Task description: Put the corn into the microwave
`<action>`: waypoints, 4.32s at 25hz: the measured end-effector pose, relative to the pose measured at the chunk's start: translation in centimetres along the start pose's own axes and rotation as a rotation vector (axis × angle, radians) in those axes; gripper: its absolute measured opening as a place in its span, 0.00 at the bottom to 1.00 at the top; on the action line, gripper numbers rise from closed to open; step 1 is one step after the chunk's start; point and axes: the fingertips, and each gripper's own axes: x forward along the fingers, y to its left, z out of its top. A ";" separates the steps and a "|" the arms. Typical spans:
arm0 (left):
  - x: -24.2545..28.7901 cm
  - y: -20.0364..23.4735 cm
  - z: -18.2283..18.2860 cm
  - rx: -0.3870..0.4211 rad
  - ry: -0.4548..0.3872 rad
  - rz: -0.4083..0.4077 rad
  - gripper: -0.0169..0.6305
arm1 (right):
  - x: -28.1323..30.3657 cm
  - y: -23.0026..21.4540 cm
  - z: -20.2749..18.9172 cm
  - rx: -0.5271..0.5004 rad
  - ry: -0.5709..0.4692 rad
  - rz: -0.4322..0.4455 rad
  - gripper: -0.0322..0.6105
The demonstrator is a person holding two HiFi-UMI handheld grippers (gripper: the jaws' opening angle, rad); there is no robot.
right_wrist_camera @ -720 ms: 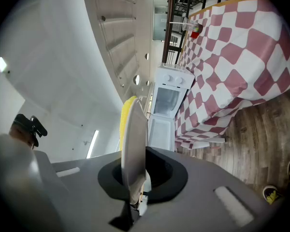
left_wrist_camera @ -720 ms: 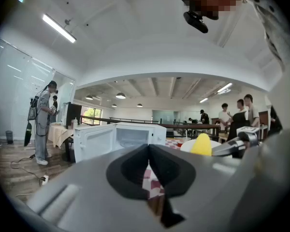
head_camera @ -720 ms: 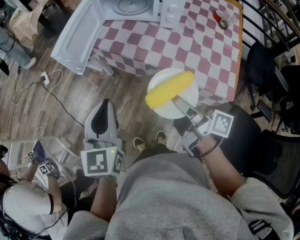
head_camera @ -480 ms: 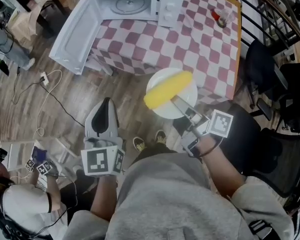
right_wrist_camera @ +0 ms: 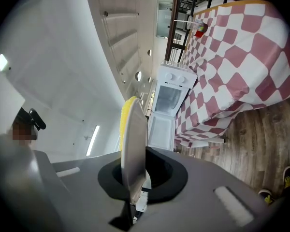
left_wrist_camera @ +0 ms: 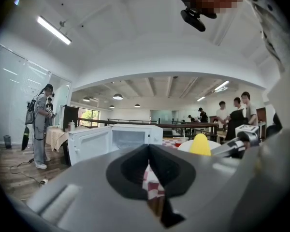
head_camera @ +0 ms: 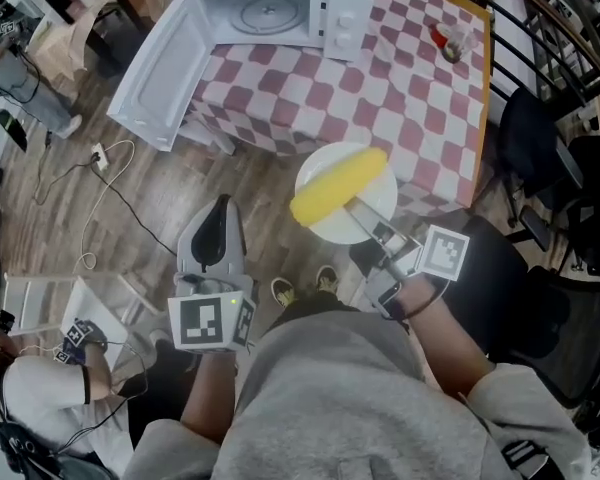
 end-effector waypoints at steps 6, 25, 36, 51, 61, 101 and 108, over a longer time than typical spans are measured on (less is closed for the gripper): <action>0.3 -1.1 -0.1 0.004 0.017 -0.006 0.04 | -0.7 -0.2 0.5 0.004 -0.002 0.006 0.06; 0.9 -4.6 0.6 0.040 0.012 0.034 0.04 | -2.4 -1.0 2.5 0.002 0.030 0.048 0.06; 2.8 -3.5 0.8 0.053 0.005 0.016 0.04 | 0.0 -0.9 3.4 -0.009 0.028 0.056 0.06; 10.4 3.9 0.8 0.022 0.001 -0.017 0.04 | 8.4 -2.6 6.5 -0.017 0.001 0.015 0.06; 15.0 9.3 0.6 -0.001 0.011 -0.021 0.04 | 14.2 -3.6 8.4 -0.005 0.000 -0.018 0.06; 18.9 15.4 0.9 -0.024 0.013 -0.102 0.04 | 22.8 -2.0 9.6 -0.027 -0.061 -0.038 0.06; 20.9 15.2 1.4 -0.014 0.010 -0.103 0.04 | 23.6 -2.6 11.2 -0.025 -0.055 -0.031 0.06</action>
